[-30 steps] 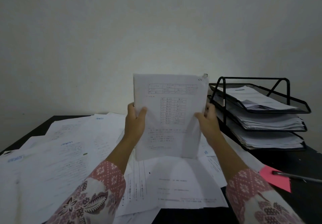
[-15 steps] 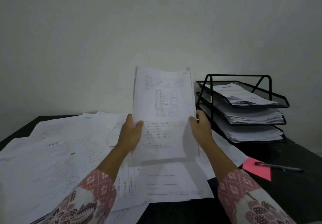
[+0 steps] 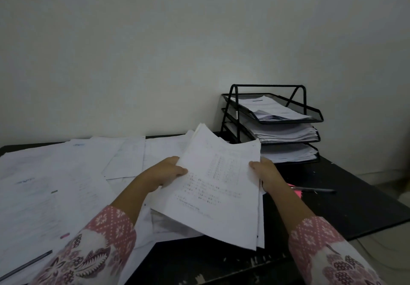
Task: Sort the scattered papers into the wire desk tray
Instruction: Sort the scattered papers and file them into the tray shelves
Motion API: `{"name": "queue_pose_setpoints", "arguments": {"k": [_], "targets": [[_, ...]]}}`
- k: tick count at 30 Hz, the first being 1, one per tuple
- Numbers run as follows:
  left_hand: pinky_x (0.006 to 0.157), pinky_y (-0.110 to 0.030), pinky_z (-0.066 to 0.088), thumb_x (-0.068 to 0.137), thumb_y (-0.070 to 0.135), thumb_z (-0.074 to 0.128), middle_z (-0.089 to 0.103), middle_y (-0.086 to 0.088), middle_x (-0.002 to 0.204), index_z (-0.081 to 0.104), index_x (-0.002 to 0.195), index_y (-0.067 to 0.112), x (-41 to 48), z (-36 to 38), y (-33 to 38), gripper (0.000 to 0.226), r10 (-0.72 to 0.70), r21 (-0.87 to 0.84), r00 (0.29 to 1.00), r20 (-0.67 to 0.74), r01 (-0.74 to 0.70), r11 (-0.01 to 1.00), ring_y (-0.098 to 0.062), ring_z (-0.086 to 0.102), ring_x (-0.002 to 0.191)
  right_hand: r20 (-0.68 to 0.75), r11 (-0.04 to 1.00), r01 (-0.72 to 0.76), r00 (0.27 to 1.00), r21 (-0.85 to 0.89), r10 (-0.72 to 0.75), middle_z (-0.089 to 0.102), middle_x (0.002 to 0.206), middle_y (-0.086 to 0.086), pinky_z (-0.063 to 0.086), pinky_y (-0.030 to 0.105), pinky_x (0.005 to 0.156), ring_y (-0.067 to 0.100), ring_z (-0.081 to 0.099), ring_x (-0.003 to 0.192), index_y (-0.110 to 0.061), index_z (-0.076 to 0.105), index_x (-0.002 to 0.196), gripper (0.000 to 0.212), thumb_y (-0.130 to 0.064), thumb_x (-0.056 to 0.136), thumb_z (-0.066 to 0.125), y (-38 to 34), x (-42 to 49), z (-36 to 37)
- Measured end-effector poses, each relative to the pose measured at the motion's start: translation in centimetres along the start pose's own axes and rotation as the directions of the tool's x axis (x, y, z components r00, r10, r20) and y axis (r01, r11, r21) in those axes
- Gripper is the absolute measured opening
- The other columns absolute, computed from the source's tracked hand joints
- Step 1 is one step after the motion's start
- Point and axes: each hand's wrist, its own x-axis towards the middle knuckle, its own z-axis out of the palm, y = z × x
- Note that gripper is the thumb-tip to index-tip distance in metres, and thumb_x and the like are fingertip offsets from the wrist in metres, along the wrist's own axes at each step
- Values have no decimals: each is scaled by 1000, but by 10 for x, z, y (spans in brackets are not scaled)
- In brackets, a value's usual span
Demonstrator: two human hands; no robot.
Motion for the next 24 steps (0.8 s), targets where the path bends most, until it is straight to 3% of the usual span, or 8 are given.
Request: {"name": "queue_pose_setpoints", "arguments": {"k": [5, 11, 16, 19, 24], "targets": [[99, -42, 46, 95, 14, 52, 57, -9, 126, 47, 130, 11, 3, 32, 1, 35, -21, -154, 994, 109, 38, 987, -28, 57, 112, -59, 996, -88, 994, -14, 87, 58, 121, 24, 45, 45, 93, 27, 53, 91, 9, 55, 117, 25, 1, 94, 46, 13, 7, -32], [97, -44, 47, 96, 11, 51, 58, -11, 126, 48, 129, 11, 10, 55, 12, 33, -34, -218, 973, 228, 85, 972, -30, 57, 114, -63, 981, -193, 979, 0, 193, 59, 92, 16, 48, 40, 84, 29, 55, 80, 7, 55, 113, 25, -6, 93, 52, 25, 13, -64], [87, -37, 51, 96, 12, 50, 63, -7, 114, 50, 124, 10, 13, 64, 23, 28, -1, -310, 973, 231, 75, 948, -24, 61, 102, -124, 985, -173, 977, -8, 171, 59, 113, 18, 43, 35, 81, 31, 55, 95, 5, 55, 120, 28, -6, 94, 50, 19, 18, -75], [75, -30, 53, 97, 11, 47, 65, -3, 104, 51, 118, 10, 12, 71, 30, 22, 19, -373, 965, 261, 83, 924, -18, 63, 91, -188, 983, -176, 968, -49, 164, 54, 127, 18, 40, 37, 92, 34, 50, 115, 8, 51, 126, 35, -8, 94, 52, 13, 29, -91], [61, -27, 58, 98, 10, 43, 70, -6, 100, 52, 117, 14, 3, 83, 41, 21, 30, -358, 866, 499, 174, 917, -21, 70, 84, -264, 979, -192, 950, -65, 169, 46, 137, 20, 34, 40, 103, 35, 42, 125, 11, 45, 130, 42, -11, 95, 53, 10, 39, -120]]}}
